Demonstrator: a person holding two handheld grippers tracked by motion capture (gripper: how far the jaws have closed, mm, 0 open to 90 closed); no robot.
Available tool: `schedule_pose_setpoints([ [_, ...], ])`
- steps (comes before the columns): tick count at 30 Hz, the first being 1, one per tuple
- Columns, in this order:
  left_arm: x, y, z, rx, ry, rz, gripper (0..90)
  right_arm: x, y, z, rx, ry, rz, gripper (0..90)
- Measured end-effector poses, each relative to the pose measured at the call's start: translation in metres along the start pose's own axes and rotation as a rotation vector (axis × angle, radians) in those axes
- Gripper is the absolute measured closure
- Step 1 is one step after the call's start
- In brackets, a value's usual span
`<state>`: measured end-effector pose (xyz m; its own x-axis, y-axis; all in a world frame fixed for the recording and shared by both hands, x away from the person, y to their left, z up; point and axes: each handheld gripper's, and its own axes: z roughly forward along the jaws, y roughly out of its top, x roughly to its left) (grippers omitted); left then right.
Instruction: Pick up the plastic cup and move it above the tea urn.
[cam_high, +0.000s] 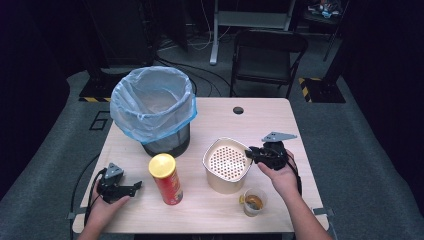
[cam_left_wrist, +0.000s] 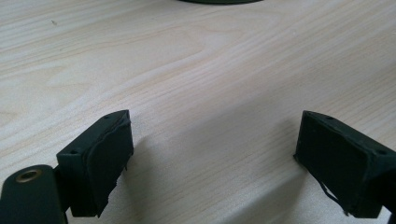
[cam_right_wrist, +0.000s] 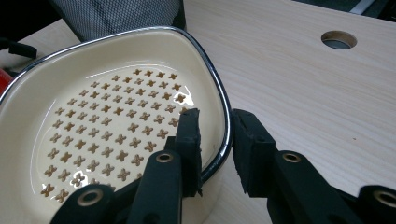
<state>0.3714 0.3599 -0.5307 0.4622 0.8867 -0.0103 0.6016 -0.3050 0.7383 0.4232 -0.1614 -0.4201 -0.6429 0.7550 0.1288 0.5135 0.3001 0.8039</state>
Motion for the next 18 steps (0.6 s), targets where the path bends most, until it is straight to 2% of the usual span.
schedule_pose_setpoints([
  [7, 0.0, 0.0, 0.0, 0.0, 0.0, 0.0, 10.9, 0.009, -0.002, -0.003, 0.005, 0.011, -0.05, 73.4],
  [18, 0.0, 0.0, 0.0, 0.0, 0.0, 0.0, 10.9, 0.015, -0.008, -0.007, -0.006, 0.052, -0.069, 75.3],
])
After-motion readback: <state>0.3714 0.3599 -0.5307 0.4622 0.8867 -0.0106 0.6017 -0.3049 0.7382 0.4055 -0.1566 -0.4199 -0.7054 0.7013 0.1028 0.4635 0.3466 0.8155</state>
